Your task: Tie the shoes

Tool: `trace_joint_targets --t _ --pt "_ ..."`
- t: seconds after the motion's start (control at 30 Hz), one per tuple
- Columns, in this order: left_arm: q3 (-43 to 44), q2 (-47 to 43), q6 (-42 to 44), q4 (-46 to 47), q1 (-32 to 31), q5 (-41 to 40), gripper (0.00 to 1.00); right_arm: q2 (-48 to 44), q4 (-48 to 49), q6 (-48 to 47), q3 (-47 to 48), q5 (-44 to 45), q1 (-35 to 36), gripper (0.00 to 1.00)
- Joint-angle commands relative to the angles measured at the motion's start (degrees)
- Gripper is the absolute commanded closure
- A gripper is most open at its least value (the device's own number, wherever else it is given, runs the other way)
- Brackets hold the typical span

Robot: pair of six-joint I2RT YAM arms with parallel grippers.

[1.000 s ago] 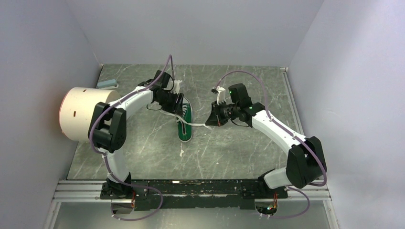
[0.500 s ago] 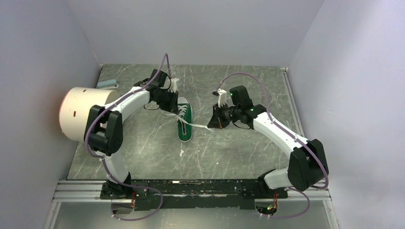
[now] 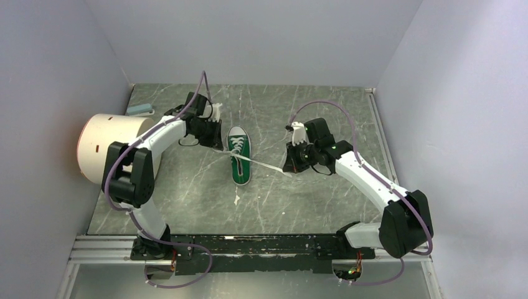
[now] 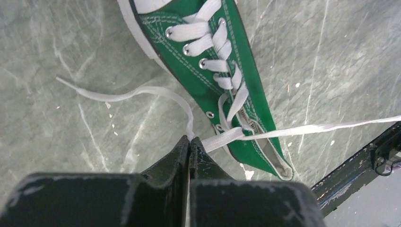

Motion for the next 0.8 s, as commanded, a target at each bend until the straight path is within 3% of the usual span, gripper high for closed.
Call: trace_joint_targets --t 0.0,0.23,0.43,0.5,0.57,0.63,0.67,0.7,0.77 --pt "-1.89 -3.78 -0.32 -2.16 0.45 -5.44 0.95 -0.58 -4.65 0.01 1.18 5.13 -0.63 1.00" --pt "-4.69 -7.52 -0.99 -3.15 0.53 -10.40 0.95 0.07 -3.79 -3.33 0.40 -0.84 -0.57 1.00" --pt "-5.46 -8.47 -1.12 -5.79 0.54 -13.19 0.93 5.25 -6.49 -4.00 3.93 8.16 -0.60 1.00" --pt "-5.53 -9.25 -0.82 -6.24 0.54 -14.46 0.79 5.13 -5.12 -6.08 4.70 7.45 -0.26 0.84" --pt "-5.04 -9.39 -0.42 -6.33 0.54 -16.17 0.58 3.73 0.38 -8.72 3.62 5.50 0.83 0.67" --pt "-4.49 -9.30 0.59 -4.66 0.54 -14.32 0.26 2.88 8.73 -12.43 1.38 2.21 2.34 0.49" --pt "-4.44 -9.41 1.41 -2.93 0.46 -11.65 0.16 2.90 13.29 -14.44 -0.01 0.26 3.21 0.42" --pt "-4.48 -9.63 2.18 -0.86 0.45 -8.34 0.11 3.44 17.94 -16.74 -0.97 -2.00 4.07 0.39" --pt "-5.48 -9.83 3.52 4.79 0.45 -1.23 0.09 6.16 25.02 -20.21 -1.47 -5.47 5.47 0.38"
